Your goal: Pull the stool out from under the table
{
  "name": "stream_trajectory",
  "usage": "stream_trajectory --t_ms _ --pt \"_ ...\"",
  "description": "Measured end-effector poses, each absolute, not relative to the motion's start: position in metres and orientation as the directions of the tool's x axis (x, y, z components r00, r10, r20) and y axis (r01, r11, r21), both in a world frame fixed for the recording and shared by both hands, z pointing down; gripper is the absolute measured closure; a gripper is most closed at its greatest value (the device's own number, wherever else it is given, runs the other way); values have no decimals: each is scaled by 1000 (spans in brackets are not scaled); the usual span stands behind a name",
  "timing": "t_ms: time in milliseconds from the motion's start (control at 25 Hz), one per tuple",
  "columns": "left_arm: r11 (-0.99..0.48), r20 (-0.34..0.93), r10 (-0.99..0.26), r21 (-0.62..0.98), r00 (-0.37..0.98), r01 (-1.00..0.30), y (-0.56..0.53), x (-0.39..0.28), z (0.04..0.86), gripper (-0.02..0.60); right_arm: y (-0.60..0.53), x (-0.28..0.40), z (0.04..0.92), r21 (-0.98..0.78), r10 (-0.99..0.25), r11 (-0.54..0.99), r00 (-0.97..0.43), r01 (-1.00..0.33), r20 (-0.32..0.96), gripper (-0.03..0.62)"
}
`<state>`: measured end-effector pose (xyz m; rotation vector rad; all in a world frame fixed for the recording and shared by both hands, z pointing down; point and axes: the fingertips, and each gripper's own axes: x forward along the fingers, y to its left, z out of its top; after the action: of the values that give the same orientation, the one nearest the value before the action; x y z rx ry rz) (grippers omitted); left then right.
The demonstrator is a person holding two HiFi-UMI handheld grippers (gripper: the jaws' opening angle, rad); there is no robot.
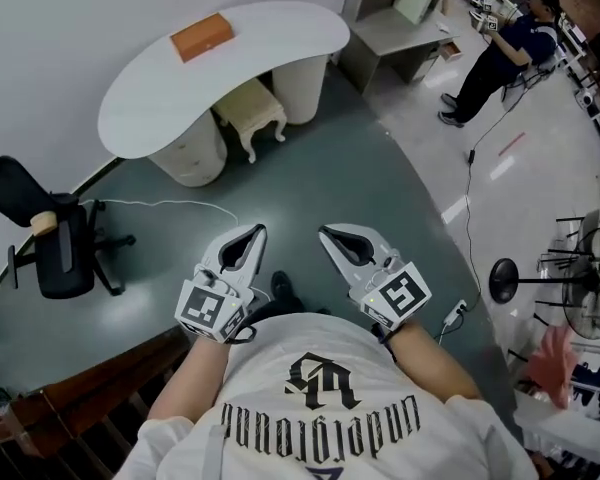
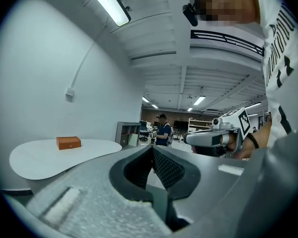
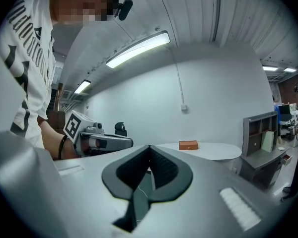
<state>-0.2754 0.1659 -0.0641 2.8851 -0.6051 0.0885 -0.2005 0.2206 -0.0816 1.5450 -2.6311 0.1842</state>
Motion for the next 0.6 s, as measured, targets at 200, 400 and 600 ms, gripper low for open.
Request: stream_trajectory --t_ms 200,400,600 --pt "-915 105 -357 161 928 -370 109 -271 -67 574 165 -203 -91 -47 -874 468 -470 -883 121 592" --pt "-919 111 -349 152 931 -363 72 -255 -59 574 131 -185 -79 -50 -875 463 -465 -885 132 592" --pt "-911 126 -369 146 921 -386 52 -224 -52 574 104 -154 -76 -72 -865 483 -488 -873 116 592"
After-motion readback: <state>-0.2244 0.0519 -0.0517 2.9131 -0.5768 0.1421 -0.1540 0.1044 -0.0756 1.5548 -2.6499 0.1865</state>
